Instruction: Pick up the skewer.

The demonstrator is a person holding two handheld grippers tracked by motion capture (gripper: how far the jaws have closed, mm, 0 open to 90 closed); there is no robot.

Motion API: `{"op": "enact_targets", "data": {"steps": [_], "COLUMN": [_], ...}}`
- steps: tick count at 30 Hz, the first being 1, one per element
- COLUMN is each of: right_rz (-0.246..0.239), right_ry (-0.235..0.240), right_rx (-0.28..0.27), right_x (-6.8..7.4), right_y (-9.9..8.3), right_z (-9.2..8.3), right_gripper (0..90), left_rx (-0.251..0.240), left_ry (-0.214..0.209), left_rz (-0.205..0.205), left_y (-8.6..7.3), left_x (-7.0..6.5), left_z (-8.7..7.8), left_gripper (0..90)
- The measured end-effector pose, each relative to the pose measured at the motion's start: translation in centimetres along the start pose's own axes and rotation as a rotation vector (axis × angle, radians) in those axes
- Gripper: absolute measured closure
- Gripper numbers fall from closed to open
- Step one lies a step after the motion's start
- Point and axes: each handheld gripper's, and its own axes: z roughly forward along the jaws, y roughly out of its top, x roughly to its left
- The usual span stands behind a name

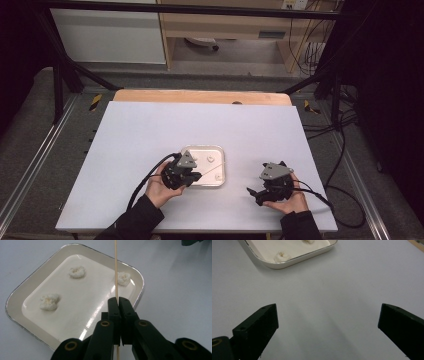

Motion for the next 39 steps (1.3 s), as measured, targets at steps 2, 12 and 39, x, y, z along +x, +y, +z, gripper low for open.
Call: {"op": "enact_targets", "data": {"steps": [2,12,39], "right_rz": [-0.022,-0.179,-0.563], "right_ry": [-0.007,-0.051,-0.035], "right_rx": [0.008,0.037,0.025], "right_x": [0.2,1.2,3.1], "right_y": [0.3,1.7,2.4], "right_z": [0.0,0.1,1.1], "right_gripper": [4.5,6.7,36.4], "left_rx": [0.005,0.033,0.107], "left_ry": [-0.001,-0.012,-0.046], "left_rz": [0.011,0.053,0.129], "left_y": [0.4,1.9,5.6], "left_x": [-0.3,-1.5,-4.0], "left_z": [0.2,0.9,4.0], "left_gripper": [88.6,88.6,88.6]}}
